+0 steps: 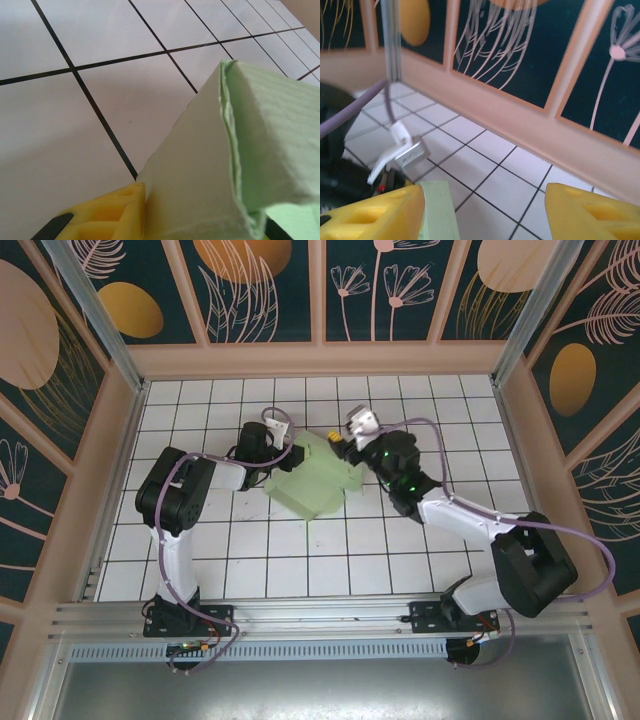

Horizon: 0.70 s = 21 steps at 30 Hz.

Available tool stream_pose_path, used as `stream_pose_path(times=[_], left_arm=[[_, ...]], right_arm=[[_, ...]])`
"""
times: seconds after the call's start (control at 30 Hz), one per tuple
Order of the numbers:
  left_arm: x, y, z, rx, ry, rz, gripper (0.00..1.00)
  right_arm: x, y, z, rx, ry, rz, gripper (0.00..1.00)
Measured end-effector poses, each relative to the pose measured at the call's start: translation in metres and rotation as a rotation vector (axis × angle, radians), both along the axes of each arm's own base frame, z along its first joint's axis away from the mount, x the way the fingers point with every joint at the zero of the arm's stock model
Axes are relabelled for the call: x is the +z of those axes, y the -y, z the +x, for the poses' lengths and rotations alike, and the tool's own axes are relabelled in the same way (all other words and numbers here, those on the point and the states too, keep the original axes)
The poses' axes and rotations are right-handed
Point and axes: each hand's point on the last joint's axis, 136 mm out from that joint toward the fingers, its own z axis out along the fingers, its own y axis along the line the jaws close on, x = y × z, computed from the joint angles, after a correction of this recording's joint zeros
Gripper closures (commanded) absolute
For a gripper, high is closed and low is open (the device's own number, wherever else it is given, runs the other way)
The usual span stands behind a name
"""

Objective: Fold the paper box

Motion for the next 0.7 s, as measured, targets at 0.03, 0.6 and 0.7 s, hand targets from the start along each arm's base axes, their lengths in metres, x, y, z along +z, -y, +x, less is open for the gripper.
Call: stream_pose_path(times=[0.03, 0.6, 0.7], left_arm=[[0.000, 0.000, 0.000, 0.003, 0.005, 0.005, 0.81], [0.005, 0.015, -0.027, -0.036, 0.073, 0.074, 0.86], [0.000, 0.017, -0.034, -0.044, 0.086, 0.112, 0.88]], right_arm=[[0.000, 0.006, 0.005, -0.007, -0.034, 0.043, 0.36], [-0.060, -0.026, 0.063, 0.076, -0.631, 0.263, 0.36], [-0.080, -0.032, 0.061, 0.101, -0.728, 0.265, 0.37]])
